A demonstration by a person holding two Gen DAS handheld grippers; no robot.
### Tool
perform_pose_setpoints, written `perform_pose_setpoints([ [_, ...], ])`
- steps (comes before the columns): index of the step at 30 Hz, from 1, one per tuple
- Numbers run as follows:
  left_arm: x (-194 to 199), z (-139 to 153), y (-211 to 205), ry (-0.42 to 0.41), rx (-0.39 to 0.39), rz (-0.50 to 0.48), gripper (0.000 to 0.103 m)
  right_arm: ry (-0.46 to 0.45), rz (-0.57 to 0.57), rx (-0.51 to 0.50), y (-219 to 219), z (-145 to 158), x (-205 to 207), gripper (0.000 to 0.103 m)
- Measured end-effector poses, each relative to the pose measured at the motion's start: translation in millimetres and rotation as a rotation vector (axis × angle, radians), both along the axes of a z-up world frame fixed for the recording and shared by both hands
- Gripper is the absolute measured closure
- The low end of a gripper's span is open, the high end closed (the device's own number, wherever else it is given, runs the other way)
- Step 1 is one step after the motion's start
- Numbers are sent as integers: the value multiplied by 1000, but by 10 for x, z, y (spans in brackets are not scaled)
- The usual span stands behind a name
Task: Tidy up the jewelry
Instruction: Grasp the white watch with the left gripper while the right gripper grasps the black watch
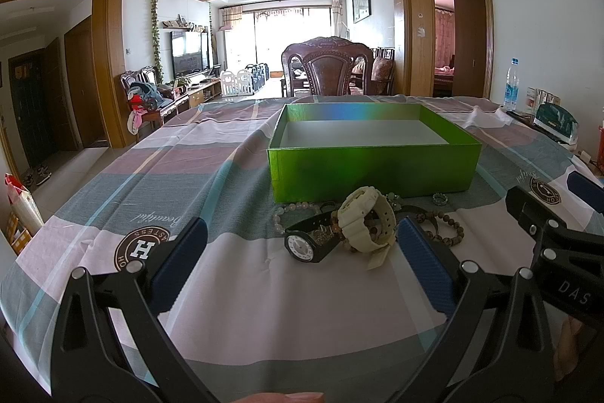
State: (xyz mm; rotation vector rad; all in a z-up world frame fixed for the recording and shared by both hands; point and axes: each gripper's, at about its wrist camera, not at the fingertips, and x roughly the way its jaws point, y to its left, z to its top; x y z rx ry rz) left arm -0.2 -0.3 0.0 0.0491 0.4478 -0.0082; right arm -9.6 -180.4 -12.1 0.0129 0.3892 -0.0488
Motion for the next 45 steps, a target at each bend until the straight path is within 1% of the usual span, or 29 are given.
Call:
perform_pose_setpoints([
  [7, 3, -1, -1, 3, 0, -1, 4, 0, -1, 0, -2, -2, -4, 2],
  [10, 36, -19, -11, 30, 2, -11, 4, 12, -13, 0, -8, -9, 17, 2],
  [12, 79, -12, 6, 51, -1, -15, 4, 46, -24, -7, 4, -12, 86, 2],
  [14, 80, -27, 31, 65, -12, -21, 4, 121, -38, -35, 41, -63, 190, 2],
  [15, 89, -26, 35, 69, -17, -23, 4, 152, -33, -43, 51, -100, 205, 2],
  [16, 85, -22, 43, 70, -9, -21, 4, 196, 1, -42, 80, -154, 272, 2],
  [17, 86, 1, 47, 71, 25, -5, 4, 221, 24, -27, 77, -174, 303, 2],
  [18, 98, -13, 28, 70, 50, 6, 4, 225, 17, -8, 34, -184, 311, 2],
  [19, 102, 52, 45, 65, 91, 17, 4, 225, 14, 4, 0, -175, 306, 2],
  [20, 108, 115, 73, 62, 105, 10, 4, 238, 22, 20, -44, -154, 315, 2],
  [22, 146, 249, 149, 68, 91, -30, 4, 298, 75, 25, -95, -117, 378, 2],
  [23, 190, 311, 181, 81, 78, -67, 4, 340, 115, 18, -126, -94, 427, 3],
  [24, 282, 370, 209, 116, 68, -123, 4, 367, 145, 12, -146, -68, 453, 6],
  [25, 353, 397, 216, 148, 66, -156, 7, 406, 187, 1, -197, -24, 525, 13],
  [26, 453, 415, 218, 191, 61, -195, 16, 425, 204, -13, -225, 15, 583, 21],
  [27, 539, 422, 202, 227, 56, -225, 20, 440, 217, -37, -252, 68, 655, 24],
  [28, 646, 419, 173, 270, 52, -259, 26, 444, 221, -49, -285, 80, 703, 30],
  [29, 714, 398, 125, 304, 55, -284, 27, 450, 229, -51, -311, 139, 775, 32],
  [31, 844, 300, -13, 377, 89, -325, 28, 488, 247, -35, -289, 209, 902, 32],
  [33, 874, 223, -142, 393, 125, -363, 28, 534, 260, -15, -286, 235, 1050, 32],
  [35, 928, 117, -243, 424, 156, -374, 30, 572, 272, -45, -214, 219, 1207, 32],
  [36, 967, 67, -278, 439, 162, -375, 37, 576, 278, -69, -191, 218, 1245, 32],
  [37, 1020, 28, -317, 456, 164, -374, 43, 575, 285, -117, -111, 196, 1301, 32],
  [38, 1079, -17, -325, 477, 158, -372, 55, 576, 282, -148, -65, 166, 1353, 32],
  [39, 1132, -41, -332, 493, 152, -371, 61, 581, 276, -162, -35, 134, 1409, 32],
  [40, 1203, -91, -333, 519, 139, -370, 75, 581, 279, -164, -21, 106, 1444, 32],
  [41, 1237, -112, -330, 532, 129, -373, 80, 581, 282, -161, -13, 79, 1485, 32],
  [42, 1267, -111, -323, 538, 125, -375, 80, 579, 279, -158, -15, 62, 1505, 32],
  [45, 1299, -69, -346, 522, 147, -381, 85, 549, 258, -145, -44, 17, 1531, 32],
])
